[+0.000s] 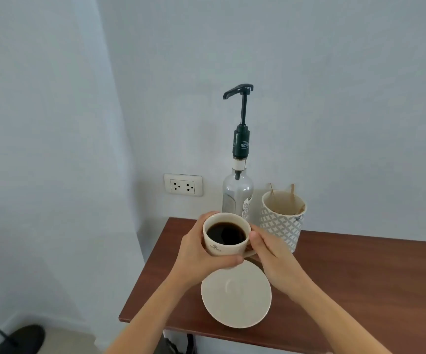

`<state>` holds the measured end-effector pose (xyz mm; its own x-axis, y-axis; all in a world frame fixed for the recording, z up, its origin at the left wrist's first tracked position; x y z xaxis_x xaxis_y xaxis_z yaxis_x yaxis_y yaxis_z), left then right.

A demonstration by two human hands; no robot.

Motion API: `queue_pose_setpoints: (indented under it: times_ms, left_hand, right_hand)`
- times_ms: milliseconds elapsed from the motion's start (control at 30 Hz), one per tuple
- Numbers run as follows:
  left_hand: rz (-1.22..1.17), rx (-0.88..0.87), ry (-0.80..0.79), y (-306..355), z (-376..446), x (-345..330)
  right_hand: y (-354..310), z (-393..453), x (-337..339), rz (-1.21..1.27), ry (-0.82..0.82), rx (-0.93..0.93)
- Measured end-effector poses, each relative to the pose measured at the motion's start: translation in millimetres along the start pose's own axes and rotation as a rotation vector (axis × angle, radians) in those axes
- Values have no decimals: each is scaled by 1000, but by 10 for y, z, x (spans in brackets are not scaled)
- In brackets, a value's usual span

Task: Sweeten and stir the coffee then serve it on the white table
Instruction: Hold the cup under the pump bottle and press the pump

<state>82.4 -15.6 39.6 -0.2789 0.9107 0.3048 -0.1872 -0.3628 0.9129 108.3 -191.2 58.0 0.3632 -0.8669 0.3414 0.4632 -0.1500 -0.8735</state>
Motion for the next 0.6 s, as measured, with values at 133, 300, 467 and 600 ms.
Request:
queue_pose_setpoints:
  times_ms: [133, 300, 467, 600]
  left_hand:
    - [-36, -30, 12, 262, 266, 194]
    - [-79, -63, 52, 597, 576, 429]
    - [-110, -78, 89, 923, 863, 613]
    - [-118, -69, 106, 1102, 1051, 690]
  right_hand:
    - [-312, 342, 90, -70, 5, 40]
    - [-732, 812, 259, -209, 109, 111]
    - [-1206, 1286, 592, -197, 540, 220]
    - [-1405, 1744, 721, -146, 494, 213]
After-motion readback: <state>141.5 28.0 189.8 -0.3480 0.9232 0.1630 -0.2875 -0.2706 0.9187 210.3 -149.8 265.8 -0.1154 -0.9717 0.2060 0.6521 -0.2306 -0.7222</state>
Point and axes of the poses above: each hand's wrist, its own z-axis towards the middle knuckle, its own x-axis out of the back of the hand, y = z × x, the point moved 4 cm from there along z, towards the middle knuckle, and after that the axes turned 6 degrees about x, right-handed, at the moved point
